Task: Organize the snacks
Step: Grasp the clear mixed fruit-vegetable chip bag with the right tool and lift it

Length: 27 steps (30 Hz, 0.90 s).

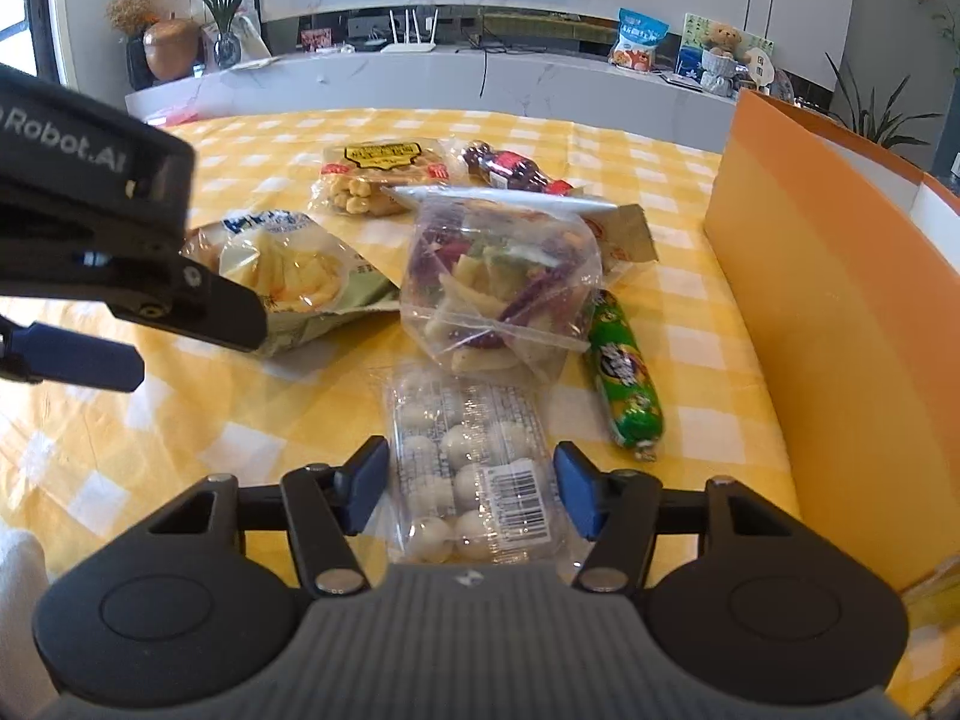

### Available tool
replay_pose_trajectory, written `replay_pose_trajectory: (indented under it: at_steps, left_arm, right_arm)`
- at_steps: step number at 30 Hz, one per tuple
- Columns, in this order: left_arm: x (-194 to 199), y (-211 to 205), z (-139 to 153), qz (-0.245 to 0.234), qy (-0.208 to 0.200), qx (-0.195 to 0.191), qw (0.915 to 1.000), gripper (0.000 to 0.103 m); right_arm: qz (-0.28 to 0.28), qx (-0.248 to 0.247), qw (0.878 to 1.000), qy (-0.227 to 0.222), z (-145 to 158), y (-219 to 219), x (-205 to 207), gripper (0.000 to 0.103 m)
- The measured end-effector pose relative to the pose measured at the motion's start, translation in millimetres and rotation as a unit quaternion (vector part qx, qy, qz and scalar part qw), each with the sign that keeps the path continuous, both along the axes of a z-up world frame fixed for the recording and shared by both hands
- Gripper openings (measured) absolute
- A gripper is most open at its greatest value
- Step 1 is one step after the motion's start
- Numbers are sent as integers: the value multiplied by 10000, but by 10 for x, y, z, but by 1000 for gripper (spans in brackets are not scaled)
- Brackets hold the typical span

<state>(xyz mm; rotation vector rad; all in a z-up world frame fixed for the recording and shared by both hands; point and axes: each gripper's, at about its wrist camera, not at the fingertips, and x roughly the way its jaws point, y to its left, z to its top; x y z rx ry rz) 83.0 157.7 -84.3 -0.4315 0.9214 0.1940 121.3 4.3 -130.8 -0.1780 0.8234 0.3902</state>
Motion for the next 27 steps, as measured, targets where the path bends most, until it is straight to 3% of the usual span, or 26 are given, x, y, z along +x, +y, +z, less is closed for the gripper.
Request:
replay_pose_trajectory:
  at_steps: [12, 19, 25, 27]
  left_arm:
    - [291, -592, 251, -802, -234, 1016, 9913, 81]
    - [657, -744, 147, -1214, 427, 967, 9870, 81]
    - [987, -751, 82, -1554, 1162, 1002, 9759, 81]
    - [1095, -704, 56, -1626, 1350, 826, 9739, 81]
  right_arm:
    - [-31, 313, 9995, 73, -29, -118, 24, 60]
    - [-58, 518, 9986, 123, -36, -170, 49, 60]
    - [-65, 538, 9985, 119, -47, -165, 44, 60]
    - [-63, 525, 9985, 114, -49, -159, 44, 60]
